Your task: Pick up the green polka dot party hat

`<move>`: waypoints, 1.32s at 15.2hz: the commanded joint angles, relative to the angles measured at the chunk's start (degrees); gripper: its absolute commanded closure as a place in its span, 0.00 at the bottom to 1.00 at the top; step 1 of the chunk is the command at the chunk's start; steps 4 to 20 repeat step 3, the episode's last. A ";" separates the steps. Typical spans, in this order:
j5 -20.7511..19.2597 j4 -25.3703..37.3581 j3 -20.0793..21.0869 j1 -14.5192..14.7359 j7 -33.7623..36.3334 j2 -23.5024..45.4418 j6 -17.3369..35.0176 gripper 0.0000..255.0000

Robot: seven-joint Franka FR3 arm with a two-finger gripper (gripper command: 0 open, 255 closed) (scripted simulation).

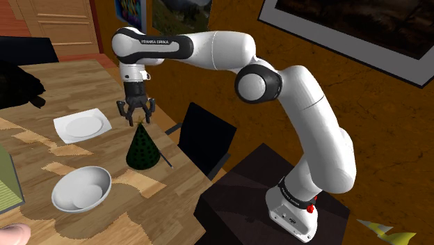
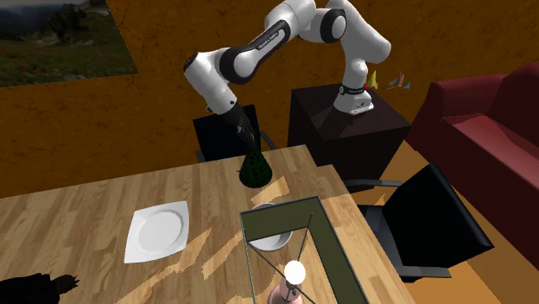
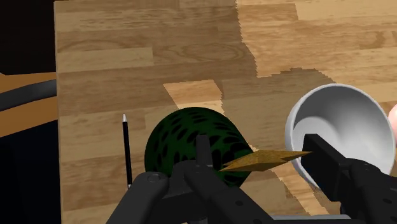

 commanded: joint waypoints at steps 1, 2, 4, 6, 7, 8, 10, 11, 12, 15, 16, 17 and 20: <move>0.09 0.52 0.10 0.01 0.31 -0.60 -0.99 1.00; 0.09 0.57 0.11 0.01 0.33 -0.64 -1.08 1.00; 0.09 0.58 0.11 0.01 0.33 -0.63 -1.08 1.00; 0.09 0.58 0.11 0.01 0.33 -0.63 -1.08 1.00; 0.09 0.58 0.11 0.01 0.33 -0.63 -1.08 1.00; 0.09 0.58 0.11 0.01 0.33 -0.63 -1.08 1.00; 0.09 0.58 0.11 0.01 0.33 -0.63 -1.08 1.00; 0.09 0.58 0.11 0.01 0.33 -0.63 -1.08 1.00; 0.09 0.58 0.11 0.01 0.33 -0.63 -1.08 1.00; 0.09 0.58 0.11 0.01 0.33 -0.63 -1.08 1.00; 0.09 0.58 0.11 0.01 0.33 -0.63 -1.08 1.00; 0.09 0.58 0.11 0.01 0.33 -0.63 -1.08 1.00; 0.09 0.58 0.11 0.01 0.33 -0.63 -1.08 1.00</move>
